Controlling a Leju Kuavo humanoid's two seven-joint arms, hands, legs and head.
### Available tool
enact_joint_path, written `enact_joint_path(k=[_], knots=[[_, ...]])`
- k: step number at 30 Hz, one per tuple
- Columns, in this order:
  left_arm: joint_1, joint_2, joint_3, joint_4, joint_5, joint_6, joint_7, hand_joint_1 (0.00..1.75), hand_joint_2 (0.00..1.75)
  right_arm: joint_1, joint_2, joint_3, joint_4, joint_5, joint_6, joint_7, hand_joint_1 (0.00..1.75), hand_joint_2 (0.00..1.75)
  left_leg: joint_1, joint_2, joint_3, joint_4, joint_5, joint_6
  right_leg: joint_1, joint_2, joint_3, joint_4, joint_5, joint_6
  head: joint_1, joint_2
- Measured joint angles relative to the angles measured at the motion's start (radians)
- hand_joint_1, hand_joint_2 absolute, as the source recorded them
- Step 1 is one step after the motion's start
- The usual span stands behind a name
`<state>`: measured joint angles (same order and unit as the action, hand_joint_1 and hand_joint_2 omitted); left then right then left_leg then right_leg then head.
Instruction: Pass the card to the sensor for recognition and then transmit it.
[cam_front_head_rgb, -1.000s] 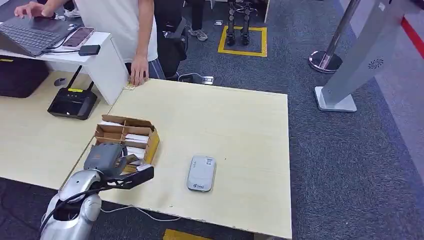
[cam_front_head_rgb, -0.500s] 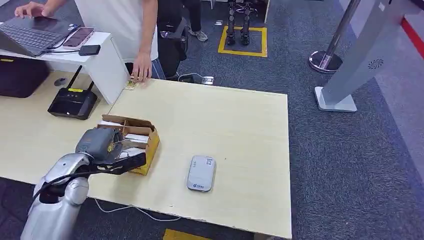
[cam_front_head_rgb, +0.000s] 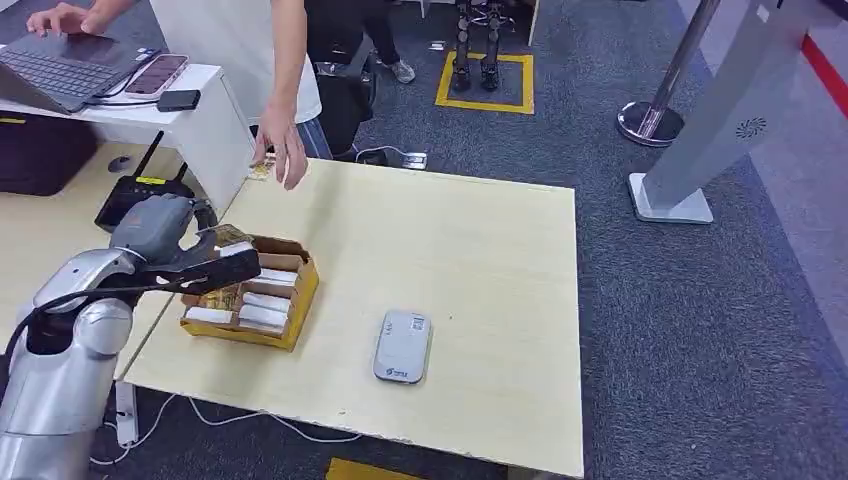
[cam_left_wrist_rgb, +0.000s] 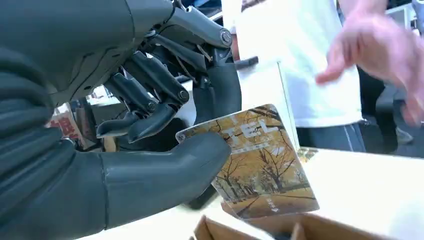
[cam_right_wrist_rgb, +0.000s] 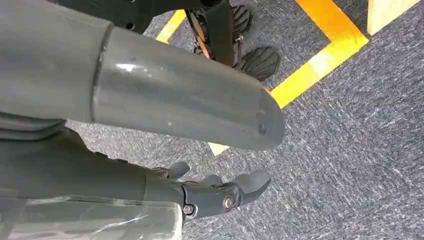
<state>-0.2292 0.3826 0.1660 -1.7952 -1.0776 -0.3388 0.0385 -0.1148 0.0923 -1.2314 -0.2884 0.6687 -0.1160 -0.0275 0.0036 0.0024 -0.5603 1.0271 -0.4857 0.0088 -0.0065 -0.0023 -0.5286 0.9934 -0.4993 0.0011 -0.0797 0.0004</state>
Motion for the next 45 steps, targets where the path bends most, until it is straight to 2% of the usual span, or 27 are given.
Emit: enact_joint_path(k=[13,17,30,37,45], knots=[[-0.005,0.004,0.01,0.012,0.007,-0.003,0.017,1.75,1.75,0.0,0.0,0.006,0.001,0.014,0.014,0.0,0.0,0.0,0.0,0.0,0.0,0.0,0.0,0.0,0.0,0.0,0.0,0.0,0.0,0.0,0.0,0.0],[-0.056,-0.048,0.008,0.108,-0.035,0.011,0.019,1.75,1.75,-0.002,0.0,0.024,0.002,0.036,0.019,0.0,0.0,0.0,0.0,0.0,0.0,0.0,0.0,0.0,0.0,0.0,0.0,0.0,0.0,0.0,0.0,0.0],[-0.169,-0.131,-0.032,0.271,-0.067,0.025,0.014,1.75,1.75,-0.006,0.0,0.034,0.009,0.061,0.026,0.005,0.0,0.0,0.0,0.0,0.0,0.001,0.0,0.0,0.0,0.0,0.0,0.0,0.001,0.0,0.0,0.0],[-0.214,-0.149,-0.055,0.317,-0.063,0.032,0.006,1.75,1.75,-0.007,0.0,0.034,0.011,0.066,0.029,0.004,0.0,0.0,0.0,0.0,0.0,0.001,0.0,0.0,0.0,0.001,0.0,0.0,0.001,0.001,0.0,0.0],[-0.259,-0.154,-0.058,0.339,0.019,0.032,-0.012,1.75,1.75,-0.007,0.0,0.034,0.011,0.075,0.036,-0.003,0.0,0.0,0.0,0.0,0.0,0.001,0.0,0.0,0.0,0.001,0.0,0.0,0.001,0.001,0.0,0.0]])
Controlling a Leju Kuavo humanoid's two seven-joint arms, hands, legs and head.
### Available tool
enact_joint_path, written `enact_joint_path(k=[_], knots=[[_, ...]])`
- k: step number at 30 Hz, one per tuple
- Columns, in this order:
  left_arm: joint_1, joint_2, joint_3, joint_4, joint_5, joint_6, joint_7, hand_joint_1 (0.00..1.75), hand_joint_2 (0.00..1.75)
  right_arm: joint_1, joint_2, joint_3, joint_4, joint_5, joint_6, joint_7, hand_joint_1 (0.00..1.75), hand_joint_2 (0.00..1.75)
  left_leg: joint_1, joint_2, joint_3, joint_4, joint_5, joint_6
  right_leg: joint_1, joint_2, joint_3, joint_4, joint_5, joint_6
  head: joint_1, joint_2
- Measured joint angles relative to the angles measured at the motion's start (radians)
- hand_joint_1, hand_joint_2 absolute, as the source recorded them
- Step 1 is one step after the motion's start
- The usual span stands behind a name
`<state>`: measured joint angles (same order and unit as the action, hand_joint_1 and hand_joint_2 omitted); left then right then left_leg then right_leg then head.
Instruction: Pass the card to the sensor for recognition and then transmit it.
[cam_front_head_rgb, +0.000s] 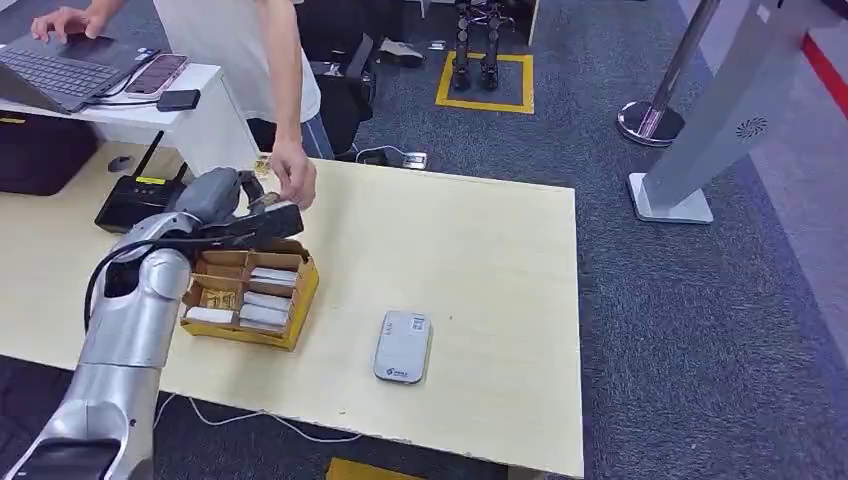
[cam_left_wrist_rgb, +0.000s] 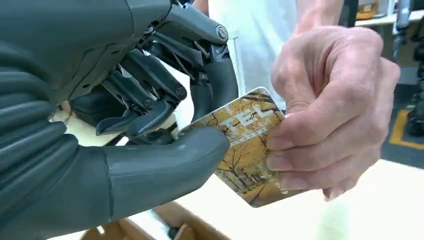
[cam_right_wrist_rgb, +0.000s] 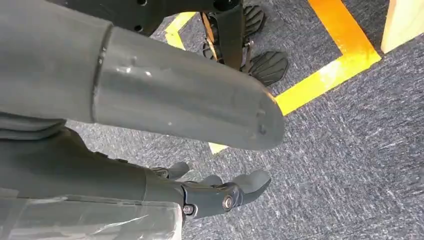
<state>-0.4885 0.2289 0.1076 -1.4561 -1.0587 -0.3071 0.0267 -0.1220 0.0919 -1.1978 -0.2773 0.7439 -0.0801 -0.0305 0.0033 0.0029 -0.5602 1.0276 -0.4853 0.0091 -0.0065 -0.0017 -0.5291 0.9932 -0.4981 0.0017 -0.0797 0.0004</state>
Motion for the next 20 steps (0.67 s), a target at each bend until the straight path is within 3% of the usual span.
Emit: enact_joint_path(k=[3,4,5,6,7,20], knots=[[-0.021,-0.002,0.0,0.0,0.037,-0.005,0.0,1.75,1.75,0.0,0.0,0.0,0.0,0.003,0.001,-0.003,0.0,0.0,0.0,0.0,0.0,0.0,0.0,0.0,0.0,0.0,0.0,0.0,0.0,0.0,0.0,0.0],[-0.027,-0.002,0.0,0.0,0.05,-0.005,0.0,1.45,1.75,0.0,0.0,0.0,0.0,0.005,0.002,-0.003,0.0,0.0,0.0,0.0,0.0,0.0,0.0,0.0,0.0,0.0,0.0,0.0,0.0,0.0,0.0,0.0],[-0.032,-0.004,0.0,0.0,0.06,-0.007,0.0,0.0,1.75,0.0,-0.001,0.0,0.0,0.006,0.003,-0.003,0.0,0.0,0.0,0.0,0.0,0.0,0.0,0.0,0.0,0.0,0.0,0.0,0.0,0.0,0.0,0.0],[-0.038,-0.007,0.0,0.0,0.075,-0.008,0.001,0.0,1.75,0.0,-0.001,0.0,0.0,0.008,0.003,-0.004,0.0,0.0,0.0,0.0,0.0,0.0,0.0,0.0,0.0,0.0,0.0,0.0,0.0,0.0,0.0,0.0],[-0.043,-0.008,0.0,0.0,0.084,-0.007,0.005,0.0,0.0,0.0,-0.001,0.0,0.0,0.01,0.003,-0.004,0.0,0.0,0.0,0.0,0.0,0.0,0.0,0.0,0.0,0.0,0.0,0.0,0.0,0.0,0.0,0.0],[-0.097,-0.04,0.0,-0.001,0.078,0.0,0.035,0.0,0.0,0.0,-0.001,-0.001,0.002,0.02,0.0,-0.001,0.0,0.0,0.0,0.0,0.0,0.0,0.0,0.0,0.0,0.0,0.0,0.0,0.001,0.001,0.0,0.0]])
